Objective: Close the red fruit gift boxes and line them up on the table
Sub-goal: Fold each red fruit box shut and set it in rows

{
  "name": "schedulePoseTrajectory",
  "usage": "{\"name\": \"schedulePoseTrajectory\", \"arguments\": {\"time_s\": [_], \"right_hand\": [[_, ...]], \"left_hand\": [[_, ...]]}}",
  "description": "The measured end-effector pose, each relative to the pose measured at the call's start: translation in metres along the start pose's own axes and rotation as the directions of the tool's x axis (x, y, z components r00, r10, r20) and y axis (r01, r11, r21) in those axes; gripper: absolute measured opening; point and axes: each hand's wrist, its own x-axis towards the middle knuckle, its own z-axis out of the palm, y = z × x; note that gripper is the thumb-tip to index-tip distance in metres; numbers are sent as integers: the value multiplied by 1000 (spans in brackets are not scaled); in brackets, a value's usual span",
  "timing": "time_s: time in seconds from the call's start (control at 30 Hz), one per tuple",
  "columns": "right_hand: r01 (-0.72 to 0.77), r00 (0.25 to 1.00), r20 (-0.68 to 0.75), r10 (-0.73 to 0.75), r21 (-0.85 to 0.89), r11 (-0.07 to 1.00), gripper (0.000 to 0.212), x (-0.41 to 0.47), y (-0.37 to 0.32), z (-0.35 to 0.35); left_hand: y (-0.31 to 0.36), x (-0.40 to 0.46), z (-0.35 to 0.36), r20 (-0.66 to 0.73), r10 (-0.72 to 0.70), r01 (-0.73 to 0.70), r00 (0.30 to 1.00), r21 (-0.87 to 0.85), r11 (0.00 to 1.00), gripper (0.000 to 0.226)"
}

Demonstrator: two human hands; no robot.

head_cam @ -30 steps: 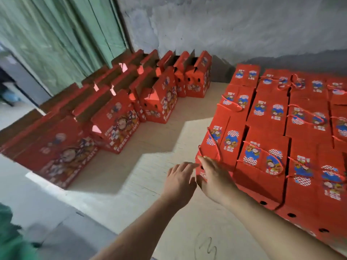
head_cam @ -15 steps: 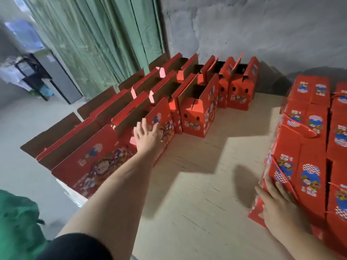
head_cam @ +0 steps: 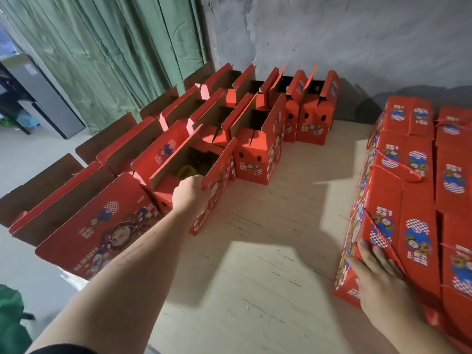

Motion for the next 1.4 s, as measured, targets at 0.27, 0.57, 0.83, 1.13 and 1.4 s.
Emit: {"name": "schedulePoseTrajectory", "arguments": {"time_s": [0.27,0.57,0.83,1.13,1.4], "right_hand": [[5,976,218,-24,91,996,66,3,10,-13],[-264,962,262,70,841,472,76,-80,-24,-34],[-424,904,426,-25,903,62,37,-175,20,-64],[-375,897,358,259,927,18,9,-245,79,-59],[-362,866,353,354,931,-43,22,-258,94,-73]], "left_hand": [[40,-127,17,80,3,16,997,-234,972,23],[112,-328,32,261,8,162,965,-622,766,9],[180,-489,22,424,163,223,891,-721,656,8],[222,-569,23,475,336,71,813,-653,754,20],[227,-553,3,422,651,-250,631,-684,686,22]]}}
